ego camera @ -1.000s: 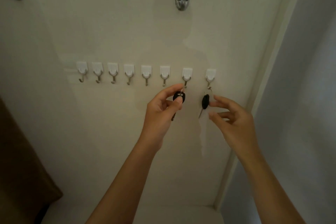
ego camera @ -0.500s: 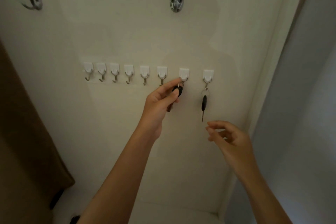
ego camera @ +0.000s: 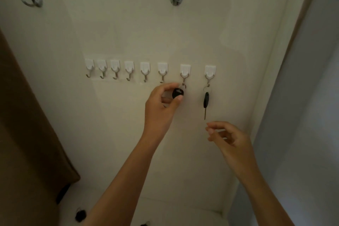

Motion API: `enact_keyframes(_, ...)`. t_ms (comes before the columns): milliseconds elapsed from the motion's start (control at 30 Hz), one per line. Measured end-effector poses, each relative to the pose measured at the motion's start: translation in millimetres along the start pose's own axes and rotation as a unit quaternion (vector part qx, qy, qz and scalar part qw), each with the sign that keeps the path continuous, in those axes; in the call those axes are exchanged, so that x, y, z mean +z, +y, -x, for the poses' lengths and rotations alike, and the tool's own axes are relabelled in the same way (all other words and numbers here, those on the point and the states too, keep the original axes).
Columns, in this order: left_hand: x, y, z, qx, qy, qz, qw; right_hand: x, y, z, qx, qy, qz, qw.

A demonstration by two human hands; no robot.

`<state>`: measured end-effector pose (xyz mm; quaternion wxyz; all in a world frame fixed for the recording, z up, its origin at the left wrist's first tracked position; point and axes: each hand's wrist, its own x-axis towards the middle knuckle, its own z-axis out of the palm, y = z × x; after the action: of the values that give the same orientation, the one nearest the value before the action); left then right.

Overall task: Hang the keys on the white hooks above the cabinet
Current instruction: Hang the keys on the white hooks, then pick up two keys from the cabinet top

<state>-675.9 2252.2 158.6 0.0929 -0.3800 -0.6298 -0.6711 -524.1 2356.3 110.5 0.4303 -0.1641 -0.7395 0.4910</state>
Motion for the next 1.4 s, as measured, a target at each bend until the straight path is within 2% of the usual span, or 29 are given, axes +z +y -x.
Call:
enact_keyframes(167,-7.5,-14.1,22.8,0.082,0.035,-0.152,0.984,-0.4,7.4,3.6,-0.004,-0.003,0.009,1.000)
enact_keyframes(300,-17.9,-51.1,58.9,0.190,-0.005,-0.344,0.919,1.1,18.9,10.2,-0.008,-0.006,0.050,0.999)
enact_keyframes(367,-22.1,-72.2,78.7,0.209,-0.044,-0.407,0.888,3.3,29.8,17.9,-0.028,-0.015,0.100,0.995)
enact_keyframes(533,-30.0,-118.6,133.7,0.161,-0.134,-0.451,0.868,19.0,78.6,56.4,-0.138,-0.031,0.301,0.943)
enact_keyframes(800,-39.9,-187.2,217.0,0.073,-0.282,-0.497,0.817,42.7,169.4,138.7,-0.092,-0.158,0.410,0.894)
enact_keyframes(1033,-64.0,-221.6,277.9,-0.026,-0.405,-0.534,0.742,48.7,217.3,191.2,-0.028,-0.280,0.471,0.836)
enact_keyframes(1167,-79.5,-231.6,300.3,-0.066,-0.423,-0.544,0.722,50.6,232.8,208.0,0.000,-0.329,0.488,0.809)
enact_keyframes(1400,-96.6,-236.0,311.6,-0.086,-0.410,-0.547,0.725,55.6,239.8,211.5,0.012,-0.342,0.471,0.813)
